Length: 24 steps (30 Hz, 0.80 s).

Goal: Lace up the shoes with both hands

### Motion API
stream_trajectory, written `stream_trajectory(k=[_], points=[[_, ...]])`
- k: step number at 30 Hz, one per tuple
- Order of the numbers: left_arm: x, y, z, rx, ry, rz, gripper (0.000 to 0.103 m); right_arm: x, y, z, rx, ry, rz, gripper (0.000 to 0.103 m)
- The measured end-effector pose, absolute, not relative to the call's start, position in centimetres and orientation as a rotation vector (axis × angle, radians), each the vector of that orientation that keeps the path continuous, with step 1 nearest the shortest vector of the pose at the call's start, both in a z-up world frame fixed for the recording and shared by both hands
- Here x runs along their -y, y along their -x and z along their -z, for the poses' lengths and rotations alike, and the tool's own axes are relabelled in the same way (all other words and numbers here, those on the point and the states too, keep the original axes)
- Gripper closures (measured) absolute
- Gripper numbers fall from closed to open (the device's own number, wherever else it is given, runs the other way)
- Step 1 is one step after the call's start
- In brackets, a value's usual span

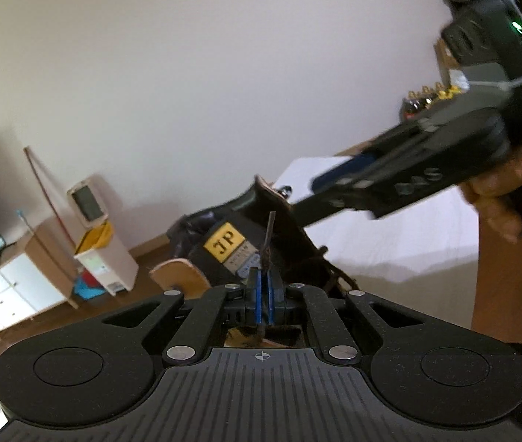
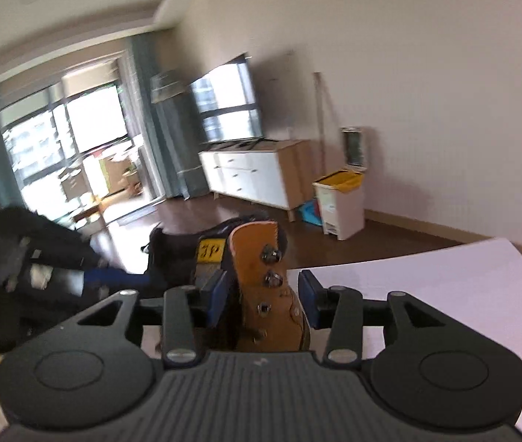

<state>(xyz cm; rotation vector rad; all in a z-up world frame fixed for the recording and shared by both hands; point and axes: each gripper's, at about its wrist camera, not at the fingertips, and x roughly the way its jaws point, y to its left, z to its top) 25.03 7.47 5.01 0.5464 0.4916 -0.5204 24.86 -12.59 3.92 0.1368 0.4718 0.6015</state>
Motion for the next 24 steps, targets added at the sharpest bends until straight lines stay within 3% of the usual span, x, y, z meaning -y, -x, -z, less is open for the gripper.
stream_trajectory(k=[2,4,6,7,8,17,24], points=[[-7.1,-25.4,-4.9,-0.505,-0.569,0.53,0.1,12.1,-25.3,-3.9,-0.469,-0.145,-0.577,0.034],[-6.8,-25.6,-4.9,-0.513,-0.583,0.534,0.1,11.6,-25.7,-3.8,-0.467,-0.145,-0.56,0.035],[-6.3,-25.7,-5.0,-0.525,-0.6,0.538,0.1,11.5,-26.4,-3.5,-0.484,-0.154,-0.568,0.044],[-6.2,-25.8,-5.0,-0.532,-0.609,0.542,0.1,11.7,-26.9,-3.3,-0.5,-0.167,-0.586,0.059],[-6.1,-25.9,-5.0,-0.536,-0.617,0.545,0.1,12.1,-27.5,-3.0,-0.521,-0.184,-0.614,0.067],[-4.4,-27.8,-4.6,-0.646,-0.779,0.598,0.1,17.5,-31.1,-0.9,-0.623,-0.444,-0.825,0.079],[-3.1,-29.6,-4.3,-0.748,-0.897,0.652,0.099,20.3,-33.2,1.8,-0.652,-0.645,-0.927,0.08]])
